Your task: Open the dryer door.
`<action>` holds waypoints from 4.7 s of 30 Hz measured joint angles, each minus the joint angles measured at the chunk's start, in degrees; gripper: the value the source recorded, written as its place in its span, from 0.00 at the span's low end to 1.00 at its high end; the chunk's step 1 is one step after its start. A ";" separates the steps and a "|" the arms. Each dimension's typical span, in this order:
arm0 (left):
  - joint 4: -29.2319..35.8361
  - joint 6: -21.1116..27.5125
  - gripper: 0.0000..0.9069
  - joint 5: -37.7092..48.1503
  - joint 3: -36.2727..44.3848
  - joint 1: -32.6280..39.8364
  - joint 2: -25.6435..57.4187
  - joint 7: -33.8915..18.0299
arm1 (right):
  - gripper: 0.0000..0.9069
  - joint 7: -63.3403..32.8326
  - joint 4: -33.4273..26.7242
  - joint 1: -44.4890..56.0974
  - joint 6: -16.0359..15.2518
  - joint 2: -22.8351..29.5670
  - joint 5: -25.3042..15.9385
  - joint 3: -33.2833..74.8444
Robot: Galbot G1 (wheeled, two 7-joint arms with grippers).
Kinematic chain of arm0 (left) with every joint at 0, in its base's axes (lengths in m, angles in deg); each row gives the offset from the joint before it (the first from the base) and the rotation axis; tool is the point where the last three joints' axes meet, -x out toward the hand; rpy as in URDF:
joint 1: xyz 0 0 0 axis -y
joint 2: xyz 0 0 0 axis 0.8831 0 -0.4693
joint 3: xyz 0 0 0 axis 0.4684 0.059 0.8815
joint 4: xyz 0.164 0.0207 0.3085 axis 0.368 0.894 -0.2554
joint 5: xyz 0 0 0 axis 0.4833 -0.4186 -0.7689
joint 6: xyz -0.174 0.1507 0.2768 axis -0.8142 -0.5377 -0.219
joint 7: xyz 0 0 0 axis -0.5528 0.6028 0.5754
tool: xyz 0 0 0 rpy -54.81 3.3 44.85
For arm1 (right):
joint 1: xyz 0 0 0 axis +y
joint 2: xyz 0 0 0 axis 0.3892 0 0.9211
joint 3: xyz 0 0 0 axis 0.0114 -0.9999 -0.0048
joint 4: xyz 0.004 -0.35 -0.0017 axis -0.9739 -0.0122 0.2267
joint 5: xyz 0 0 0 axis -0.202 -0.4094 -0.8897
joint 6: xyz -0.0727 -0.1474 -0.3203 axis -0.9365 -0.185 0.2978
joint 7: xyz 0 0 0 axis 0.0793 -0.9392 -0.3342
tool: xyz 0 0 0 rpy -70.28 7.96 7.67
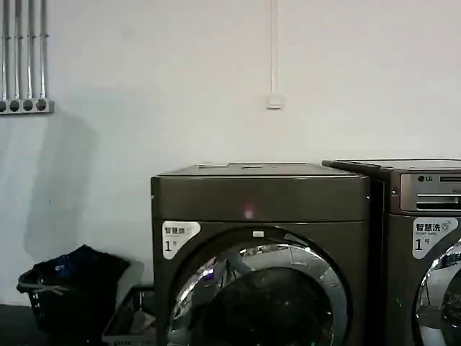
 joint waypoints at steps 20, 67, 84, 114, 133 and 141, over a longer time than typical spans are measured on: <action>-13.76 -5.79 1.00 5.31 6.60 7.64 8.71 3.99 | 1.00 -0.10 12.91 2.59 -0.09 -11.77 3.09 1.78; -36.08 -15.95 1.00 8.55 39.65 38.25 9.09 8.54 | 1.00 1.26 30.28 32.73 2.22 -30.62 3.44 30.19; -41.93 -22.39 1.00 7.68 53.94 48.61 7.38 16.18 | 1.00 -0.66 36.19 57.03 6.45 -32.81 5.36 55.65; -42.54 -25.67 1.00 8.88 60.05 52.64 4.42 18.18 | 1.00 -23.91 47.63 103.56 5.41 1.90 -4.13 110.31; -39.33 -26.32 1.00 10.32 63.86 54.16 3.19 16.81 | 1.00 -44.75 38.35 103.40 0.56 21.77 -4.33 142.00; -39.15 -26.49 1.00 10.53 66.44 55.32 1.95 16.81 | 1.00 -47.23 28.98 103.19 0.51 22.33 -6.91 152.69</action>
